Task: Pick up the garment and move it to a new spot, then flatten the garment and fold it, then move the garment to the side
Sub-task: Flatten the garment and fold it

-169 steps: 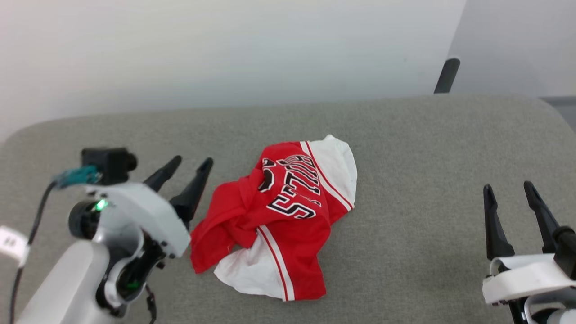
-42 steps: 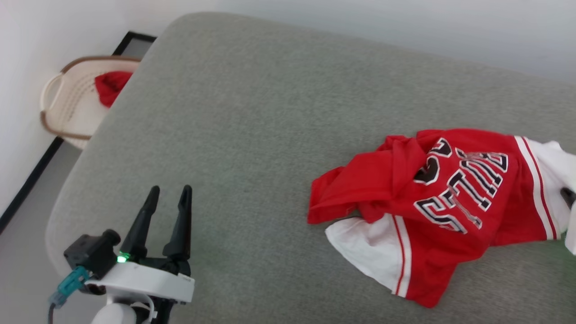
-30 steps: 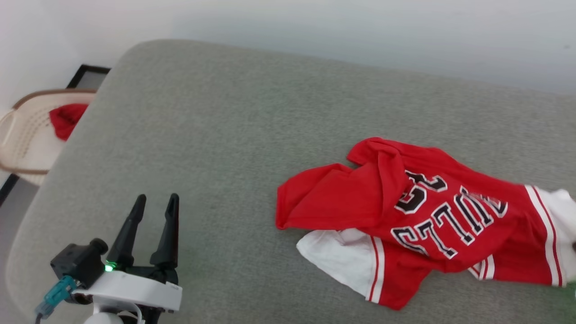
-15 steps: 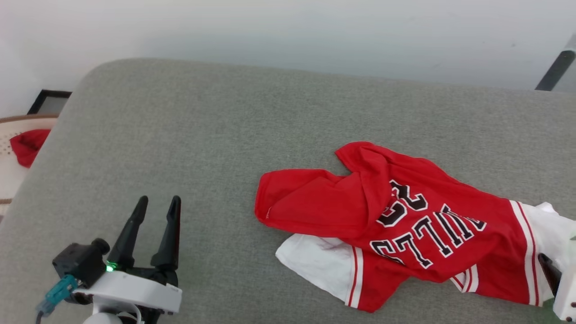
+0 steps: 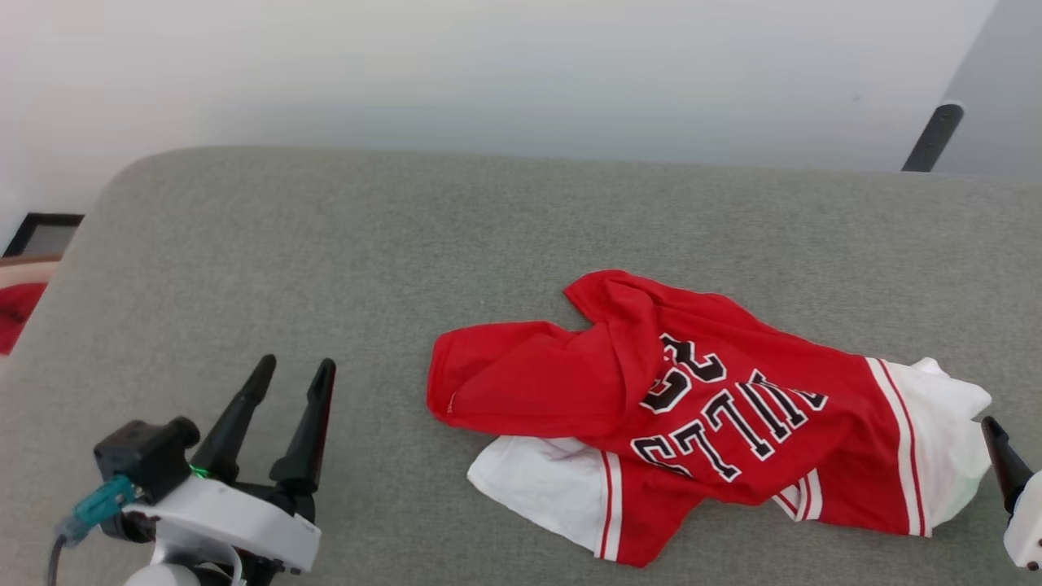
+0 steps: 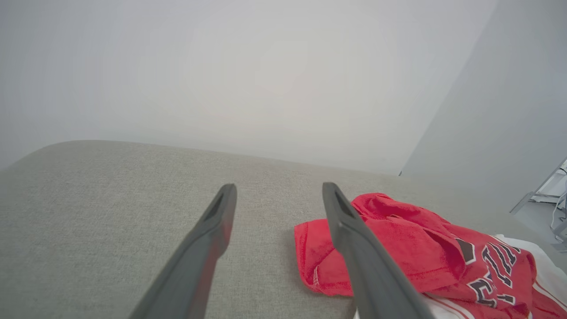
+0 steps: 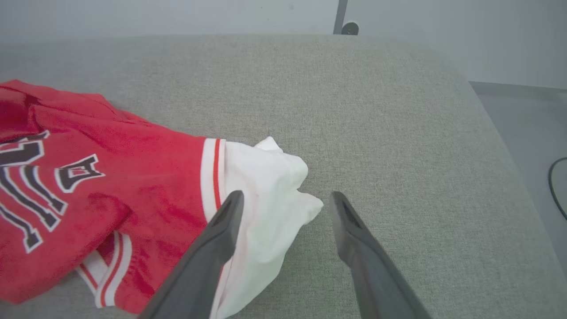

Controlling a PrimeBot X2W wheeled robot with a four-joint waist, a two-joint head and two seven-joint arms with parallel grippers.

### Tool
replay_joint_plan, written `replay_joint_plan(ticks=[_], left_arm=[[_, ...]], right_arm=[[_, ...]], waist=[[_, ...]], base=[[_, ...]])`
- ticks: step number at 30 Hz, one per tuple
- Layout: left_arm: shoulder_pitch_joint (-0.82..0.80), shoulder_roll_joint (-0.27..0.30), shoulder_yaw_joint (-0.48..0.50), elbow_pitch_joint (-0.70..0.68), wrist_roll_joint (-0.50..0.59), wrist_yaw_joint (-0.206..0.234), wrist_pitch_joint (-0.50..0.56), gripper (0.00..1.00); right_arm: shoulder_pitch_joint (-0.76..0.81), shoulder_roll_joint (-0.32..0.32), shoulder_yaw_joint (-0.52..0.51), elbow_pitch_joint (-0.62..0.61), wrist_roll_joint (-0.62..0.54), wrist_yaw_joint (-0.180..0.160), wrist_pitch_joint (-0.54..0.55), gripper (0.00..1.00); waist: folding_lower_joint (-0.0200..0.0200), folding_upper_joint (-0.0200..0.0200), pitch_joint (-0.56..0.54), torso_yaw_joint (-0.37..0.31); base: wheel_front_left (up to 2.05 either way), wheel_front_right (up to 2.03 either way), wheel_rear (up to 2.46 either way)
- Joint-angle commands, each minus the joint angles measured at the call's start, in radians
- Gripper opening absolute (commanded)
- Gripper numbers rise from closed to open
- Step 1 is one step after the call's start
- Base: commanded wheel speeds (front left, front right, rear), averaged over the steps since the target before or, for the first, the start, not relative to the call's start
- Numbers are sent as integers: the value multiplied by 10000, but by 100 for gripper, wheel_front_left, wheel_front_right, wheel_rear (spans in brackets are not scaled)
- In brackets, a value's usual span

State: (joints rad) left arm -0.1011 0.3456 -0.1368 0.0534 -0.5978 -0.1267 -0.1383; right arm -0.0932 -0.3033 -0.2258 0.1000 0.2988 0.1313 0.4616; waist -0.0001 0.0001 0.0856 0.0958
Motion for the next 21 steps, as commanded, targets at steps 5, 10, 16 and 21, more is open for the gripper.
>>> replay_joint_plan(ticks=[5,10,16,21], left_arm=[[176,287,-158,-508,-280,21,843,100],[-34,526,-280,-823,-603,26,1742,100],[-597,781,-267,-670,-1233,129,3009,100],[-1386,1128,-248,-285,-1851,231,4428,100]], right_arm=[[411,407,-156,-745,-123,-10,-545,100],[555,876,-134,-1560,-220,-10,-1015,100],[389,1310,382,-2416,-452,-10,-1879,100],[144,1575,926,-2827,-562,-10,-2672,100]], waist=[[1,-1,-171,-351],[1,-1,-52,-649],[1,-1,266,-1242],[1,-1,565,-1819]], base=[[0,0,0],[0,0,0],[0,0,0],[0,0,0]])
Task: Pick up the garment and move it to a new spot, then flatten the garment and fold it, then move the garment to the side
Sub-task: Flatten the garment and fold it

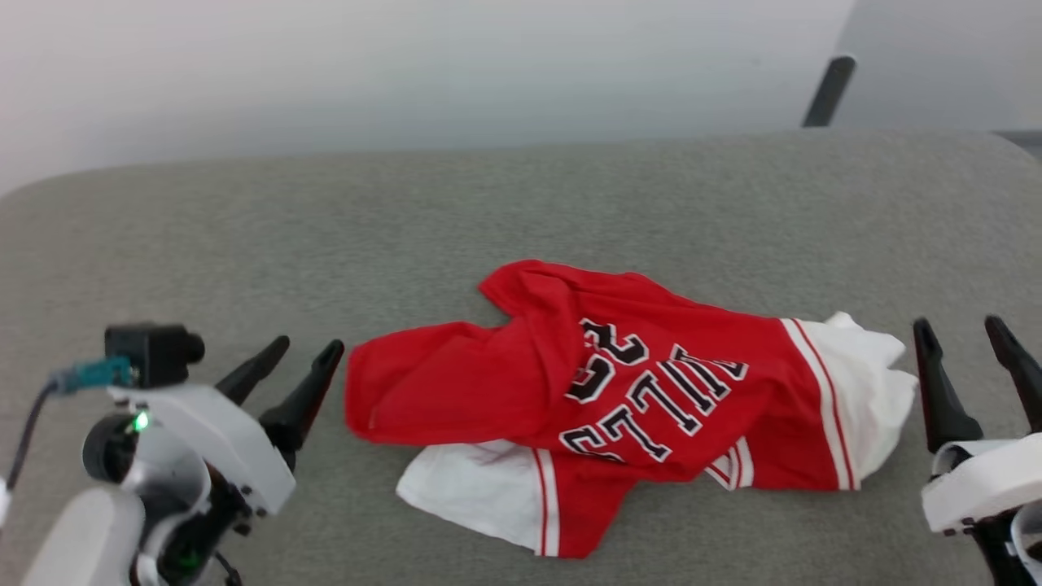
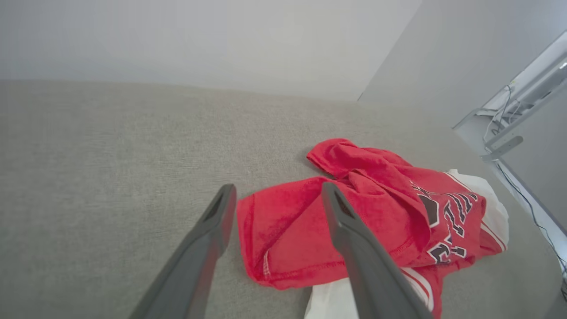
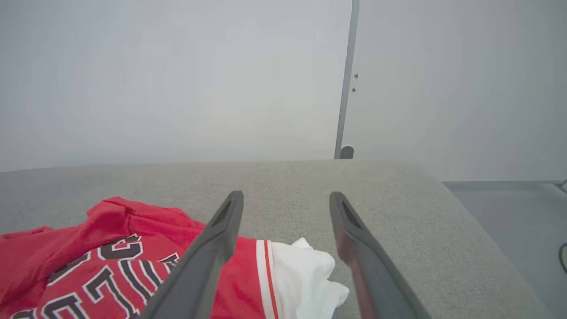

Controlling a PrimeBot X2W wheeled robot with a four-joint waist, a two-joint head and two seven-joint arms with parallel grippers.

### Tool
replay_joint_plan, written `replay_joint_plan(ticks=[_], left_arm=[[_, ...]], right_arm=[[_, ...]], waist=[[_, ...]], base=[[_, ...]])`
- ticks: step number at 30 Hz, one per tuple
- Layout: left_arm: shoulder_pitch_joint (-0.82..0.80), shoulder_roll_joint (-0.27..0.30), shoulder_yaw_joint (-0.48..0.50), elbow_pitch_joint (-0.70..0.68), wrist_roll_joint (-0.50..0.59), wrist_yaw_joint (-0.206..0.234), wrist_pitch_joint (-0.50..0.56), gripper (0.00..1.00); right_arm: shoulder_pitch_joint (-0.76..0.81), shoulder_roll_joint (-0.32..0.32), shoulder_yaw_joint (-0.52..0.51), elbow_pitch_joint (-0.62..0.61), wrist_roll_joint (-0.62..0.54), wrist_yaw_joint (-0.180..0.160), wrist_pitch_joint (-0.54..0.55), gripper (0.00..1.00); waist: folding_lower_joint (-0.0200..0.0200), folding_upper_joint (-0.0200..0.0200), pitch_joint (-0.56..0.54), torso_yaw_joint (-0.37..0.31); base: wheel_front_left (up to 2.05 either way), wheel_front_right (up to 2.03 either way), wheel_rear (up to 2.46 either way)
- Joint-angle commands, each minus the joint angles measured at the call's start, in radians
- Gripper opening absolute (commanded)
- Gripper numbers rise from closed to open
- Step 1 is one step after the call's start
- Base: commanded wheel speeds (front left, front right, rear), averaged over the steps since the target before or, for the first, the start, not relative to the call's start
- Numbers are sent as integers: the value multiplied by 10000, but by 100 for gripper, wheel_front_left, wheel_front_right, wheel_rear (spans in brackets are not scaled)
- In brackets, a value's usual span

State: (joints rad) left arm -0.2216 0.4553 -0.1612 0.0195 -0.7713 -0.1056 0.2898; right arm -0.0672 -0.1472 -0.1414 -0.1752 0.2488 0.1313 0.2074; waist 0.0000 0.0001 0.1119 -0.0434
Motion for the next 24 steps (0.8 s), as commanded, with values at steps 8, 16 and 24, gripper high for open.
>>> replay_joint_plan(ticks=[8,16,24], left_arm=[[-1443,548,-144,1031,-959,380,2548,100],[-2018,894,-610,2061,-900,885,4129,100],[-2355,955,-1077,3089,-662,1072,4838,100]], right_arm=[[-464,151,905,-276,-81,-10,-1142,100],[-510,244,910,-70,-55,-10,-1443,100],[-590,260,903,-40,59,-10,-1423,100]], waist=[[0,-1,622,-1172],[0,-1,875,-1535],[0,-1,1101,-1618]], base=[[0,0,0],[0,0,0],[0,0,0]])
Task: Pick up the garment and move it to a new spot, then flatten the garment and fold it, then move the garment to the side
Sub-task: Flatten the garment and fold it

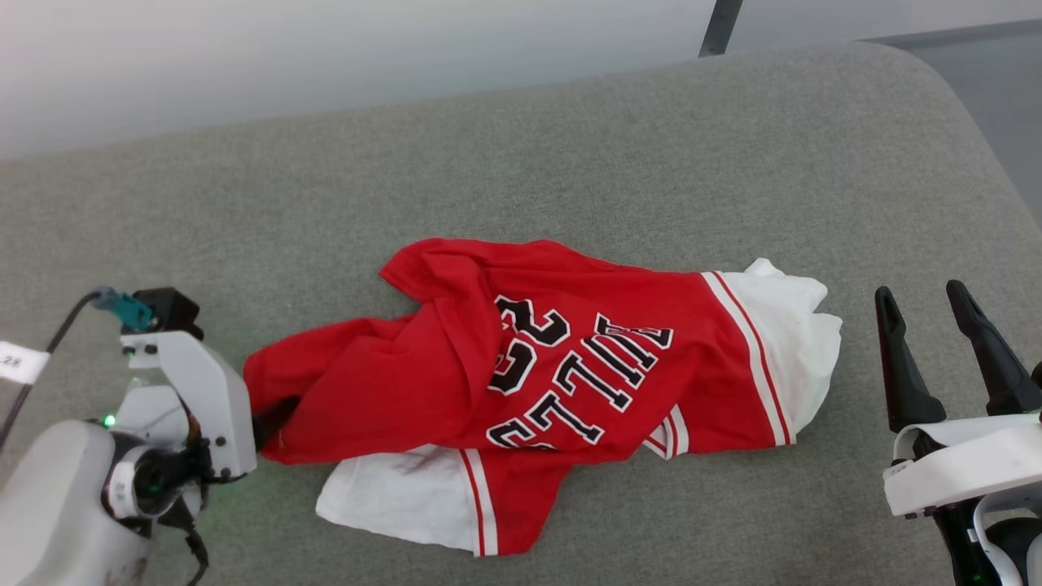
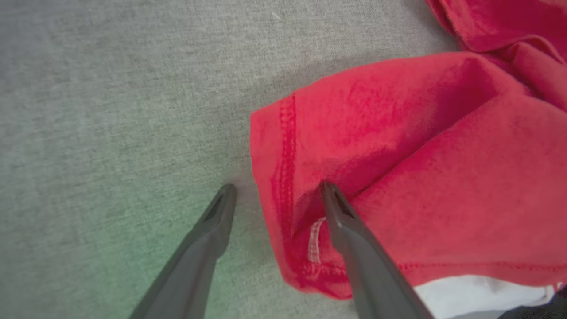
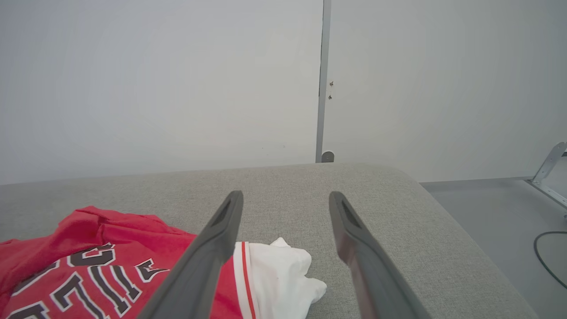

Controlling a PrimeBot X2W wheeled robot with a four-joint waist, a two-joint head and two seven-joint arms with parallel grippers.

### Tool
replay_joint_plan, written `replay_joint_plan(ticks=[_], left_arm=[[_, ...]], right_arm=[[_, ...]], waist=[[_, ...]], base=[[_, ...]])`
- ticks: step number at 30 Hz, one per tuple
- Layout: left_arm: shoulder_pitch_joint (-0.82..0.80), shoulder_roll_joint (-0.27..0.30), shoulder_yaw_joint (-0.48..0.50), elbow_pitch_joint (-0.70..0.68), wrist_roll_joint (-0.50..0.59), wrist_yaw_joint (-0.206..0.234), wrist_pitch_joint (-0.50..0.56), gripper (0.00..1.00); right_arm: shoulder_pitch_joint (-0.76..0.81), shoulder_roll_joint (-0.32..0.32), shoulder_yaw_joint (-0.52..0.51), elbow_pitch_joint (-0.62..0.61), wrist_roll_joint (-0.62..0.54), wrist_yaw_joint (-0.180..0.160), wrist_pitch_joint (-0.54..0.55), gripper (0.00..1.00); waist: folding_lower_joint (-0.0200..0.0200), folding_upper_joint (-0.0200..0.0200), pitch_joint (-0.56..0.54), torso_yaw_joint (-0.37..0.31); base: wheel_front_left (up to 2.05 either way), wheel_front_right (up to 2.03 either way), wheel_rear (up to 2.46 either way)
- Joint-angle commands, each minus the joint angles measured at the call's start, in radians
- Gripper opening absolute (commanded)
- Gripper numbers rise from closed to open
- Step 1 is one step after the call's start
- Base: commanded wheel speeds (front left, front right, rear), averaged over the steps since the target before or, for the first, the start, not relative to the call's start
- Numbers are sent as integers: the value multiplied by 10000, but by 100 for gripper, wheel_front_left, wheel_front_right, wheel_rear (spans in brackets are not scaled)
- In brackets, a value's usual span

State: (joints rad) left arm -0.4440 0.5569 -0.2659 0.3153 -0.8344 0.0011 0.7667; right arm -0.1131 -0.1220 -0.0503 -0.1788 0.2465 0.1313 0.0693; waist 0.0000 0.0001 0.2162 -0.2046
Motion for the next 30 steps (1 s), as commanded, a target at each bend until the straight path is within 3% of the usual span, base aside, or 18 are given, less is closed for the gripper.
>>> replay_joint_plan(ticks=[1,2,3,4,5,17,30], left_arm=[[-178,-88,-97,274,-33,18,159,100],[-217,-151,-166,444,-67,6,288,98],[-265,-249,-188,591,-153,19,354,45],[-350,-310,-224,725,-163,-21,400,7],[-449,-354,-249,827,-193,-74,423,0],[-2486,-267,-401,914,239,-315,432,0],[-5860,-625,-1099,1681,1326,-1007,-493,0]], right_arm=[[-131,7,-23,-13,94,-10,-49,100],[-137,0,-27,-14,100,-10,-51,100],[-154,4,-25,-10,107,-10,-52,100],[-182,10,-11,-5,121,-10,-57,100],[-210,13,16,2,123,-10,-61,100],[-320,1,133,-7,198,-10,-150,100],[-677,253,653,267,348,-10,-543,100]], waist=[[0,-1,85,0],[0,-1,113,11],[0,-1,138,23],[0,-1,163,34],[0,-1,187,39],[0,-1,464,-119],[0,-1,1366,-872]], base=[[0,0,0],[0,0,0],[0,0,0],[0,0,0],[0,0,0],[0,0,0],[0,0,0]])
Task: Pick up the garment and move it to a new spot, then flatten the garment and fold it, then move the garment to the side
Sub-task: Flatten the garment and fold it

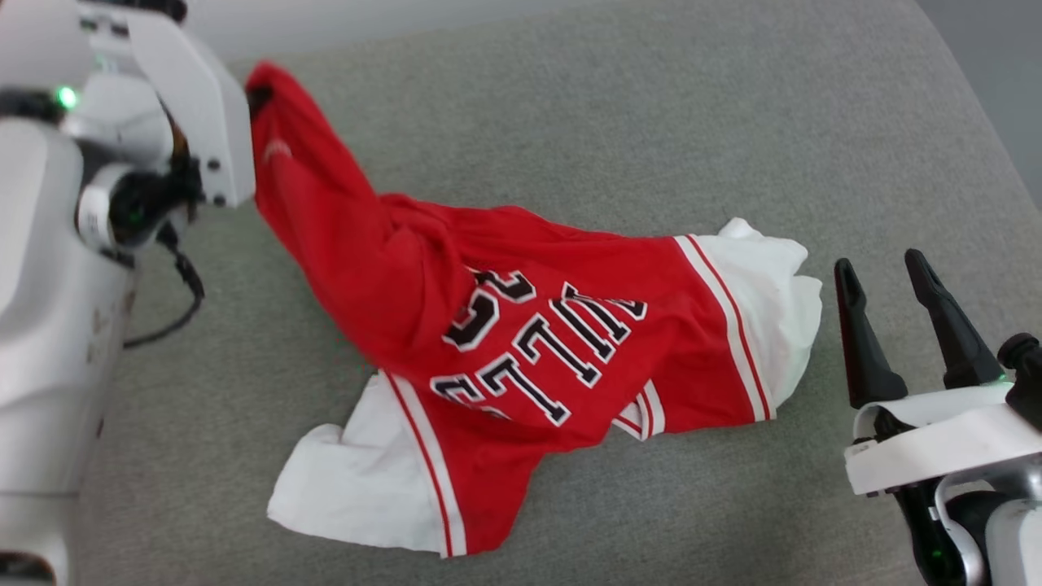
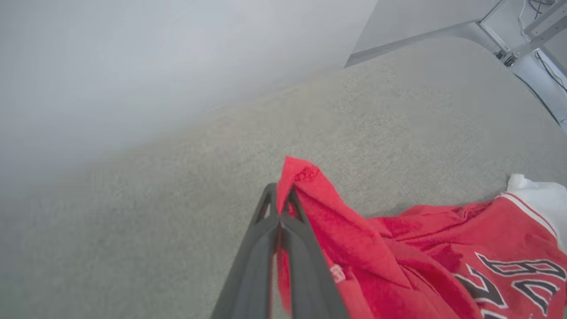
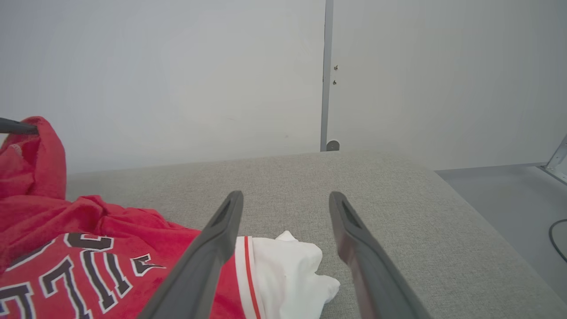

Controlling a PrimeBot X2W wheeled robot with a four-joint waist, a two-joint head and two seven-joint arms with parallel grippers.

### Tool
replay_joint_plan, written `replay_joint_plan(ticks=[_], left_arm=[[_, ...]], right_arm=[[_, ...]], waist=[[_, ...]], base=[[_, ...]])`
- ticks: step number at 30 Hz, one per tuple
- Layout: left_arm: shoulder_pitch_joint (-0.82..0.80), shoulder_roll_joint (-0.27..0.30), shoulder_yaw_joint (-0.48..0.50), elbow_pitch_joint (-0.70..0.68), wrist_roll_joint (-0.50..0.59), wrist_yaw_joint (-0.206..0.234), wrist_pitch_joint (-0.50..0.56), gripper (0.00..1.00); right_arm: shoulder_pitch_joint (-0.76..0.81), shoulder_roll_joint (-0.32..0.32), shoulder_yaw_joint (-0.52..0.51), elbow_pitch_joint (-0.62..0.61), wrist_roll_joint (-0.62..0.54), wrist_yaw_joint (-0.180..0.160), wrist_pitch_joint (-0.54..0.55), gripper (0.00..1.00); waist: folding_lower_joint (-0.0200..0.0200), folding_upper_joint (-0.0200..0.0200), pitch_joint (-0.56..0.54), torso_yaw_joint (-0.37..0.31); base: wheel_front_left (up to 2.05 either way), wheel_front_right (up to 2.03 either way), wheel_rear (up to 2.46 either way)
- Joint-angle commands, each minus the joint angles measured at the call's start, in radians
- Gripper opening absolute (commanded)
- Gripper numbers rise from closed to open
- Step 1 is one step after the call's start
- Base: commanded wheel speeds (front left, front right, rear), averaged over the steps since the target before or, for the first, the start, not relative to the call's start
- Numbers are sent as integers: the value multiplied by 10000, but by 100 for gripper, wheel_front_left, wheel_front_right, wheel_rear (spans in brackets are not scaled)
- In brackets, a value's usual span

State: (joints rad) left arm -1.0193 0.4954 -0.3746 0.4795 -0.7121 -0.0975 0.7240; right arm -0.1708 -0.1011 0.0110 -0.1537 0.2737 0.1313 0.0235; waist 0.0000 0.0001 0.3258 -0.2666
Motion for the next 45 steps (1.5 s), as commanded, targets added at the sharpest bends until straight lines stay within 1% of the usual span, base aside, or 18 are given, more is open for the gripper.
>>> replay_joint_plan(ticks=[1,8,11,13,14,16,17,18,19,20,23,31,39,43,45], left_arm=[[-319,-24,-67,172,182,-84,-219,0],[-1465,-255,-694,1215,571,-296,-1509,0],[-1660,-463,-1015,1849,526,-337,-1808,0],[-1714,-563,-1261,2279,421,-331,-1875,11],[-1723,-627,-1400,2428,348,-334,-1864,14],[-1747,-680,-1648,2702,160,-338,-1875,34],[-1764,-697,-1729,2843,35,-339,-1878,47],[-1790,-729,-1819,2932,-77,-340,-1906,74],[-1797,-757,-1900,3007,-183,-341,-1925,96],[-1791,-766,-1933,3135,-322,-341,-1893,100],[-1831,-819,-2200,3176,-635,-342,-1913,100],[-1430,-659,-3019,2431,-1452,-344,-2267,100],[-381,-369,-3406,1492,-2457,-345,-2265,100],[360,-272,-3449,1125,-2900,-340,-1942,100],[737,-183,-3480,902,-3147,-204,-1620,100]], right_arm=[[-131,61,94,50,83,-10,-107,100],[-412,200,358,323,124,-10,-432,100],[-531,242,429,439,117,-10,-540,100],[-573,265,486,541,92,-10,-588,100],[-620,278,529,580,87,-10,-609,100],[-693,285,574,639,63,-10,-631,100],[-713,287,605,667,46,-10,-641,100],[-726,286,609,691,18,-10,-653,100],[-742,269,601,711,-10,-10,-659,100],[-769,242,604,727,-32,-10,-655,100],[-780,157,538,734,-88,-10,-609,100],[-563,-95,223,572,-306,-10,-498,100],[-246,-314,-125,394,-760,-10,-412,100],[-69,-305,-335,328,-844,-10,-319,100],[21,-310,-428,290,-847,-10,-247,100]], waist=[[0,-1,361,-319],[0,-1,987,-680],[0,-1,1176,-737],[0,-1,1242,-744],[0,-1,1265,-737],[0,-1,1284,-701],[0,-1,1279,-666],[0,-1,1260,-615],[0,-1,1223,-556],[0,-1,1174,-493],[0,-1,962,-221],[0,-1,112,774],[0,-1,-908,1684],[0,-1,-1326,2000],[0,-1,-1485,2108]], base=[[0,0,0],[0,0,0],[0,0,0],[0,0,0],[0,0,0],[0,0,0],[0,0,0],[0,0,0],[0,0,0],[0,0,0],[0,0,0],[0,0,0],[0,0,0],[0,0,0],[0,0,0]])
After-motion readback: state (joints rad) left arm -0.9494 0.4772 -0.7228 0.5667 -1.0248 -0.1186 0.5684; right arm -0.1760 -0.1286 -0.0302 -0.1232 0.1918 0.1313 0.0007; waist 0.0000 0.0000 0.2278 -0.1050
